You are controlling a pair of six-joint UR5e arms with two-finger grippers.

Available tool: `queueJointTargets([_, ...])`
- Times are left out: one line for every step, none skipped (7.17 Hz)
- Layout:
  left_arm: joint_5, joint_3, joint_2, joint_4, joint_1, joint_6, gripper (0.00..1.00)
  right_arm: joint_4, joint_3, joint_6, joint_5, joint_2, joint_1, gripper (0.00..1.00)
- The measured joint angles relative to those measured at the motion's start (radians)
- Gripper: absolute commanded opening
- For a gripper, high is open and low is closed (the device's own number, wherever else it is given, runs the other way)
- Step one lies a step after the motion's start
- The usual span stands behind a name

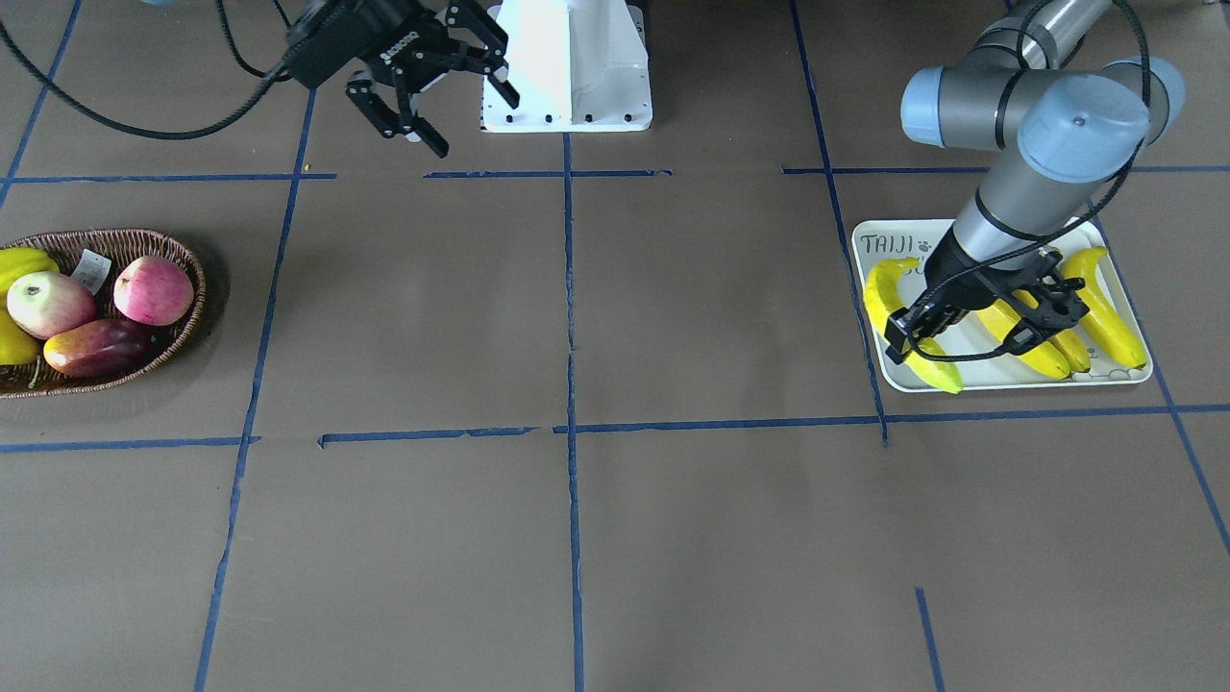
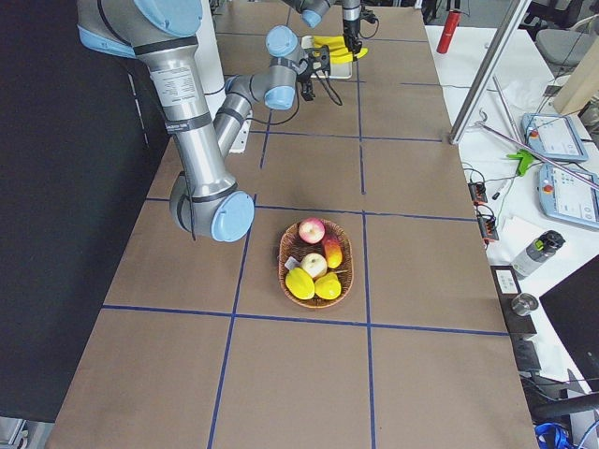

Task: Transfer all bananas from basket to plate

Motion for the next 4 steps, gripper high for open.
queueJointTargets([0.018,0.000,0.058,0.000,0.000,0.032,0.00,-0.121,0.012,-0.113,0.054,-0.014,0.080,1.00])
queueJointTargets([0.031,0.005,0.089,0.000,0.002,0.043,0.00,-0.227,0.010,-0.281,0.090,-0.040,0.152,1.00])
queueJointTargets([0.045,0.013,0.102,0.000,0.005,0.046,0.00,-0.301,0.003,-0.450,0.112,-0.076,0.220,1.00])
queueJointTargets([0.053,0.016,0.105,0.002,0.011,0.045,0.00,-0.337,-0.016,-0.580,0.149,-0.115,0.290,1.00])
